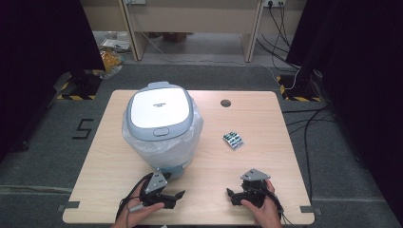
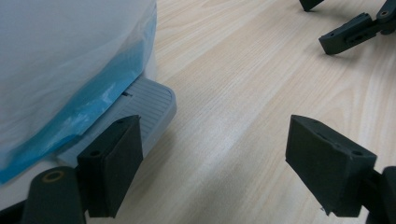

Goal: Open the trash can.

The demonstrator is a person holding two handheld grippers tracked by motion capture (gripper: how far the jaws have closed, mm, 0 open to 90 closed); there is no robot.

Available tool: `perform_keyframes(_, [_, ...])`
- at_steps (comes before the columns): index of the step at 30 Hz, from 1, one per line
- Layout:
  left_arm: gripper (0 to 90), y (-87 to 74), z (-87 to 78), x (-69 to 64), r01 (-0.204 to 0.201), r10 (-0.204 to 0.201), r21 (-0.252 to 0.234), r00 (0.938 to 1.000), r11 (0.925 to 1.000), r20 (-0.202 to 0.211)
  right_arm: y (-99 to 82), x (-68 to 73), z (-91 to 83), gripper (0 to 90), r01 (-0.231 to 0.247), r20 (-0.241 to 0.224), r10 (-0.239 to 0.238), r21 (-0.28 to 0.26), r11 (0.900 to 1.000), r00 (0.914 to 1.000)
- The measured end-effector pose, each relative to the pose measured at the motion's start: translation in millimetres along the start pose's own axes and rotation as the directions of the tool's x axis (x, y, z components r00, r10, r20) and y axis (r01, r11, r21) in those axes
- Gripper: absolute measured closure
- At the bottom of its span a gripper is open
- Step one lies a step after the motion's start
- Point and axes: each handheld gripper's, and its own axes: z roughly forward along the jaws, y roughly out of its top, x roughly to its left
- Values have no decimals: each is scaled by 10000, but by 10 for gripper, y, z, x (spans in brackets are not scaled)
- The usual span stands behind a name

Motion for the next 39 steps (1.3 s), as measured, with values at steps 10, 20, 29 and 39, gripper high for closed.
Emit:
perform_keyframes(10, [184, 76, -15, -38, -406, 403, -92, 9987, 9991, -297, 0, 0, 0, 6, -6, 0, 6, -1, 10000, 10000])
perform_keyframes(20, [179, 10, 108, -47, -758, 747, -188, 9958, 9969, -527, 0, -1, 0, 6, 15, -3, -15, -4, 10000, 10000])
perform_keyframes(29, [181, -46, 170, -93, -1828, 1820, 28, 9770, 9831, -1114, -1, 1, 0, 6, -5, 1, 5, 1, 10000, 10000])
perform_keyframes(39, [184, -47, 177, -98, -1887, 1891, 149, 9755, 9819, -1121, -1, 1, 0, 6, -7, 0, 7, 0, 10000, 10000])
